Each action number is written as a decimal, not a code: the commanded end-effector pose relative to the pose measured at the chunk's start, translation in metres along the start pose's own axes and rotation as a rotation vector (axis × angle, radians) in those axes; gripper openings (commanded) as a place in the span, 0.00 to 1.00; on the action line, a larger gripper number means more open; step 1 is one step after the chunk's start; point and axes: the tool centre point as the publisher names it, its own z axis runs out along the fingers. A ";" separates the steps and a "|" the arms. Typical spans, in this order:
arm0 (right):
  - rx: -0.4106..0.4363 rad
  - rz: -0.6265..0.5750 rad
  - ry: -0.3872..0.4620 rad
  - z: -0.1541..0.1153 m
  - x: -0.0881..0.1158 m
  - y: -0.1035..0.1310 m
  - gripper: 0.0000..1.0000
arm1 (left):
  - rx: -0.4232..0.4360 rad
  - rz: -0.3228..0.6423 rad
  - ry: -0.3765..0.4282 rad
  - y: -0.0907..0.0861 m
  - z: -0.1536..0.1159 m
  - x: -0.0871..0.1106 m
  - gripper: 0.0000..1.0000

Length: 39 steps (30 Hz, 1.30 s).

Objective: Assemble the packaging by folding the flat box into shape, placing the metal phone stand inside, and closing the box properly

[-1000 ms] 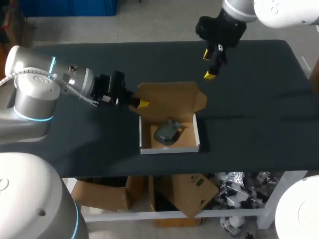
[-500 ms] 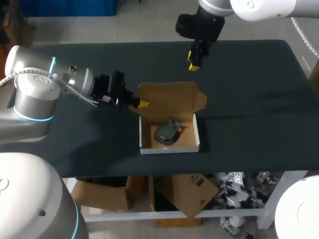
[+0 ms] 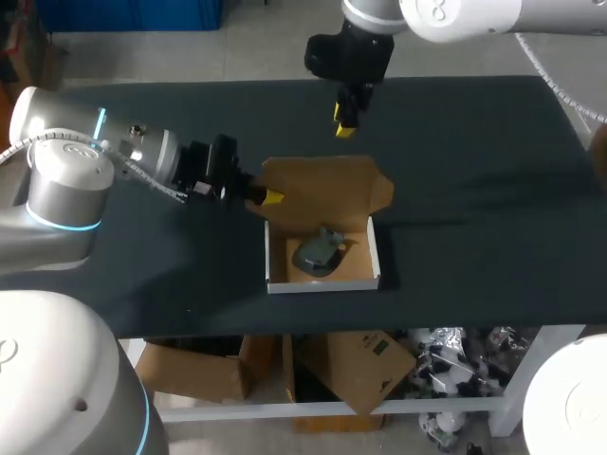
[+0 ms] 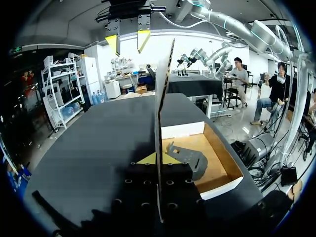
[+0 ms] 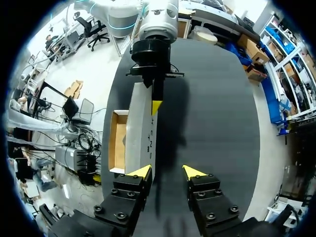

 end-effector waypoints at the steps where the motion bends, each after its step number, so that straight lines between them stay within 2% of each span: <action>1: 0.058 -0.004 0.019 0.007 -0.005 0.011 0.40 | 0.002 0.001 -0.002 0.002 0.001 0.001 0.00; 15: 0.102 -0.015 0.035 0.023 0.010 0.021 0.39 | 0.002 0.001 -0.002 0.002 0.001 0.001 0.00; 20: 0.110 -0.015 0.048 0.031 0.014 0.022 0.36 | 0.002 0.001 -0.002 0.002 0.001 0.001 0.00; 29: 0.120 -0.020 0.051 0.031 0.022 0.025 0.30 | 0.002 0.001 -0.002 0.002 0.001 0.001 0.00; 39: 0.132 -0.017 0.052 0.034 0.036 0.025 0.31 | 0.002 0.001 -0.002 0.002 0.001 0.001 0.00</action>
